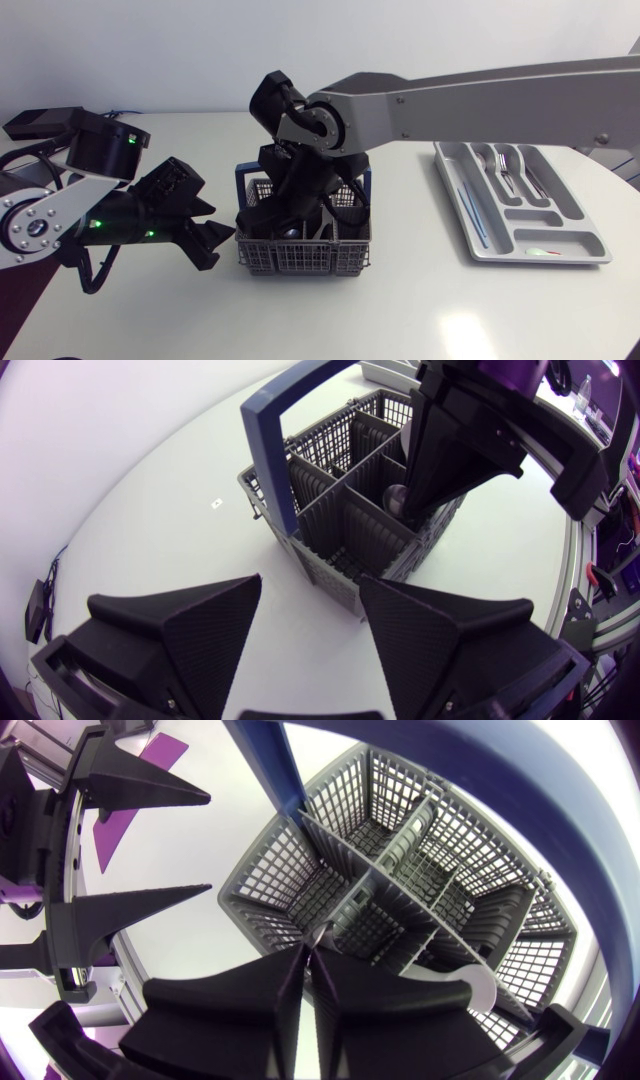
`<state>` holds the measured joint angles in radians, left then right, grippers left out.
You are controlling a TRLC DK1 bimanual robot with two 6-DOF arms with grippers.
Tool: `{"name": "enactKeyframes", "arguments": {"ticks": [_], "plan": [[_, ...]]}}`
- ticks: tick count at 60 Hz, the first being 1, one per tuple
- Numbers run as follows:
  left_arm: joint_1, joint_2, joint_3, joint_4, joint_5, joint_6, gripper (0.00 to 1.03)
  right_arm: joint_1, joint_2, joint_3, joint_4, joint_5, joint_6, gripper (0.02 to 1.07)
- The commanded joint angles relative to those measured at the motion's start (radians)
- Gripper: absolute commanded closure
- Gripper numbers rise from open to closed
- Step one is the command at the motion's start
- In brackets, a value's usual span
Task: Unload the cutlery basket into the drawer organizer.
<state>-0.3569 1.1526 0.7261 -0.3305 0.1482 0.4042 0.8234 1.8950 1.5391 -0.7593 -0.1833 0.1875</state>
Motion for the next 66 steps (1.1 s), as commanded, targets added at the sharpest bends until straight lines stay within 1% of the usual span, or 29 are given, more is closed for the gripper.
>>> {"name": "enactKeyframes", "arguments": {"ticks": [1,7,10,20,26,28,35,40,55,66], "plan": [[-0.008,0.012,-0.024,0.008,-0.004,0.018,0.34,0.005,0.007,0.0,-0.008,0.01,0.017,1.01],[-0.008,0.009,-0.024,0.007,-0.004,0.016,0.34,0.003,-0.025,-0.002,-0.009,0.002,0.012,1.01],[-0.008,0.007,-0.027,0.007,-0.004,0.016,0.33,0.0,-0.047,-0.01,-0.005,-0.022,0.009,1.01],[-0.007,0.007,-0.028,0.007,-0.004,0.016,0.34,-0.017,-0.119,-0.016,0.002,-0.059,0.0,1.01],[-0.008,0.007,-0.028,0.002,-0.004,0.015,0.33,-0.033,-0.154,-0.016,-0.002,-0.102,-0.003,1.01],[-0.013,0.006,-0.028,0.001,-0.004,0.015,0.34,-0.046,-0.178,-0.014,-0.005,-0.151,-0.005,1.01],[-0.025,0.002,-0.025,-0.004,-0.006,0.012,0.34,-0.079,-0.238,0.001,-0.021,-0.255,-0.005,1.01],[-0.034,0.002,-0.022,-0.007,-0.012,0.01,0.34,-0.089,-0.28,0.007,-0.032,-0.297,-0.006,1.01],[-0.053,0.006,-0.001,-0.01,-0.032,0.008,0.33,-0.124,-0.415,0.019,-0.097,-0.328,-0.034,1.01],[-0.08,0.006,0.03,-0.025,-0.035,0.005,0.33,-0.207,-0.54,-0.011,-0.189,-0.32,-0.091,1.01]]}}
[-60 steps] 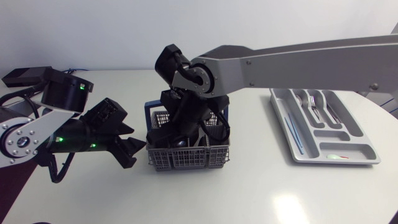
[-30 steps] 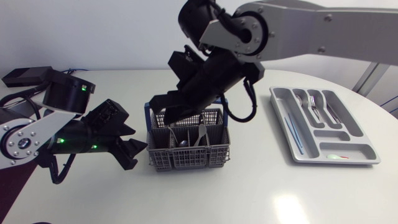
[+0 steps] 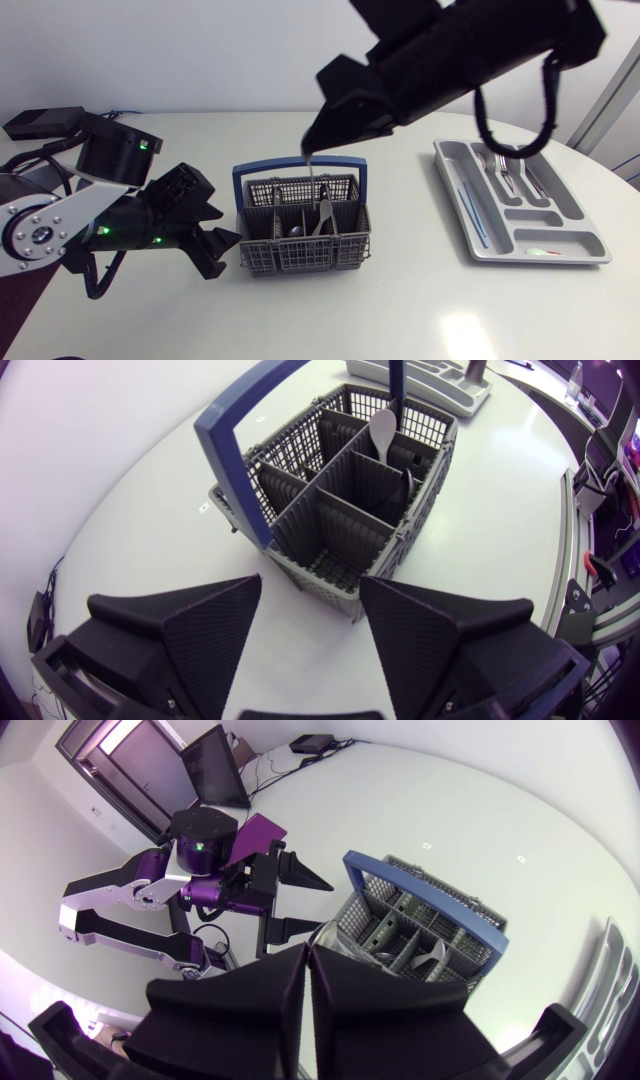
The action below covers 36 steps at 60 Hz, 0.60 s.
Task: Unload the cutlery basket into the drawer organizer.
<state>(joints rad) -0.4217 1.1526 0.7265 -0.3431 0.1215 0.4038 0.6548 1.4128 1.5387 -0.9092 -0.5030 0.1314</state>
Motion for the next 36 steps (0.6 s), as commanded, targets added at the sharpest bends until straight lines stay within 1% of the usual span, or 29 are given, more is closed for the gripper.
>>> {"name": "enactKeyframes", "arguments": {"ticks": [1,6,10,15,20,30,36], "plan": [[-0.017,0.006,0.033,-0.016,-0.01,0.006,0.33,-0.046,-0.066,-0.014,-0.046,0.0,-0.041,1.01],[-0.028,0.004,0.053,-0.028,-0.011,0.006,0.33,-0.132,-0.13,-0.058,-0.119,0.009,-0.107,1.01],[-0.035,0.004,0.062,-0.034,-0.011,0.006,0.33,-0.205,-0.173,-0.101,-0.152,0.011,-0.157,1.01],[-0.048,0.009,0.077,-0.04,-0.011,0.003,0.33,-0.336,-0.225,-0.177,-0.211,0.009,-0.274,1.01],[-0.065,0.018,0.093,-0.043,-0.013,-0.003,0.33,-0.474,-0.256,-0.25,-0.243,0.009,-0.392,1.01],[-0.109,0.05,0.133,-0.053,-0.029,-0.022,0.33,-0.784,-0.239,-0.351,-0.278,0.001,-0.667,1.01],[-0.127,0.064,0.143,-0.053,-0.039,-0.036,0.33,-0.928,-0.19,-0.373,-0.278,0.001,-0.794,1.01]]}}
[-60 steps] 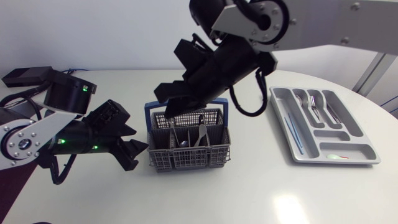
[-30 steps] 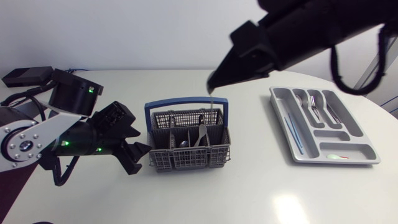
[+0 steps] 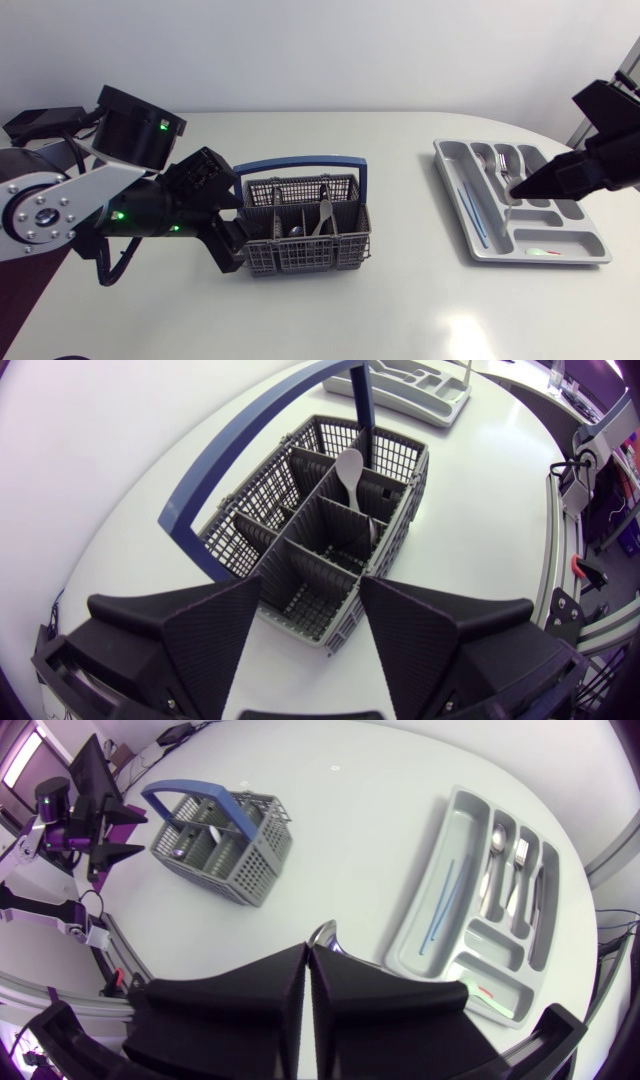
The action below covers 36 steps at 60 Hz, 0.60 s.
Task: Unload the cutlery basket into the drawer organizer.
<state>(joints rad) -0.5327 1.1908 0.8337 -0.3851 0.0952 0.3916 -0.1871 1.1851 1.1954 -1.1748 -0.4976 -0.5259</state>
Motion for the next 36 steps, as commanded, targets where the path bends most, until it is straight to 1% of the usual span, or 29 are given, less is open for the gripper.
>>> {"name": "enactKeyframes", "arguments": {"ticks": [1,4,7,13,19,23,27,36], "plan": [[-0.018,0.026,0.036,-0.011,-0.012,-0.023,0.33,-0.11,0.047,-0.033,-0.013,-0.004,-0.157,1.01],[-0.024,0.026,0.038,-0.012,-0.015,-0.025,0.33,-0.173,0.07,-0.043,-0.005,0.005,-0.217,1.01],[-0.027,0.026,0.041,-0.018,-0.018,-0.025,0.33,-0.224,0.091,-0.056,0.033,0.022,-0.247,1.01],[-0.032,0.027,0.048,-0.028,-0.028,-0.025,0.33,-0.302,0.151,-0.068,0.069,0.053,-0.322,1.01],[-0.033,0.027,0.05,-0.029,-0.032,-0.025,0.33,-0.331,0.174,-0.12,0.196,0.117,-0.349,1.01],[-0.033,0.029,0.048,-0.029,-0.034,-0.025,0.33,-0.342,0.191,-0.14,0.236,0.157,-0.373,1.01],[-0.035,0.033,0.048,-0.029,-0.038,-0.025,0.33,-0.347,0.2,-0.16,0.308,0.194,-0.379,1.01],[-0.036,0.041,0.058,-0.032,-0.043,-0.026,0.33,-0.374,0.275,-0.145,0.385,0.26,-0.391,1.01]]}}
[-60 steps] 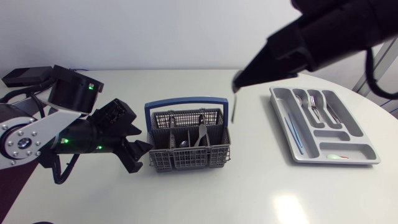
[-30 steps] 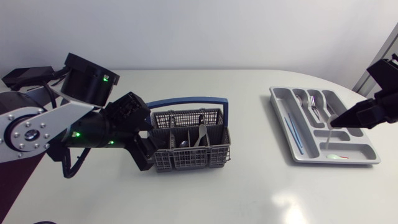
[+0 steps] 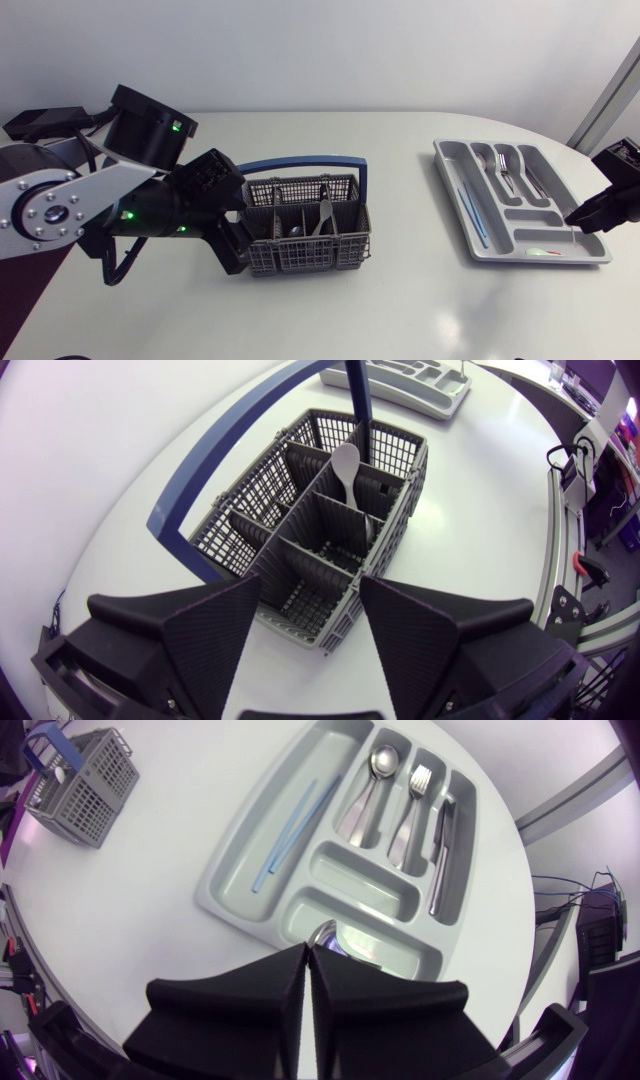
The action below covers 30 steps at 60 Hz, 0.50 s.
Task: Unload the cutlery basket into the drawer organizer.
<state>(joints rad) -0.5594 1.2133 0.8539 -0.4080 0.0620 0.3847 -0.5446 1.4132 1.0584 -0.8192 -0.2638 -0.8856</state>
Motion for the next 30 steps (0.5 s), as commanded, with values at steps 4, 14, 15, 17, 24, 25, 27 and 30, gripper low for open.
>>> {"name": "enactKeyframes", "arguments": {"ticks": [4,14,15,17,24,25,27,30], "plan": [[-0.016,0.025,0.045,-0.014,-0.011,-0.026,0.33,-0.023,0.084,-0.003,0.074,0.057,-0.032,1.01],[-0.039,0.037,0.066,-0.02,-0.019,-0.043,0.33,-0.026,0.17,-0.017,0.218,0.124,-0.038,1.01],[-0.04,0.04,0.066,-0.02,-0.019,-0.044,0.33,-0.026,0.178,-0.015,0.221,0.124,-0.038,1.01],[-0.043,0.043,0.068,-0.02,-0.019,-0.046,0.33,-0.026,0.199,-0.014,0.227,0.132,-0.036,1.01],[-0.053,0.049,0.07,-0.02,-0.022,-0.05,0.33,-0.014,0.244,-0.038,0.308,0.176,-0.042,1.01],[-0.053,0.049,0.07,-0.02,-0.024,-0.052,0.33,-0.012,0.25,-0.041,0.31,0.179,-0.044,1.01],[-0.053,0.049,0.068,-0.02,-0.024,-0.052,0.33,-0.008,0.262,-0.044,0.313,0.192,-0.042,1.01],[-0.054,0.051,0.071,-0.02,-0.024,-0.053,0.33,-0.002,0.27,-0.054,0.33,0.202,-0.042,1.01]]}}
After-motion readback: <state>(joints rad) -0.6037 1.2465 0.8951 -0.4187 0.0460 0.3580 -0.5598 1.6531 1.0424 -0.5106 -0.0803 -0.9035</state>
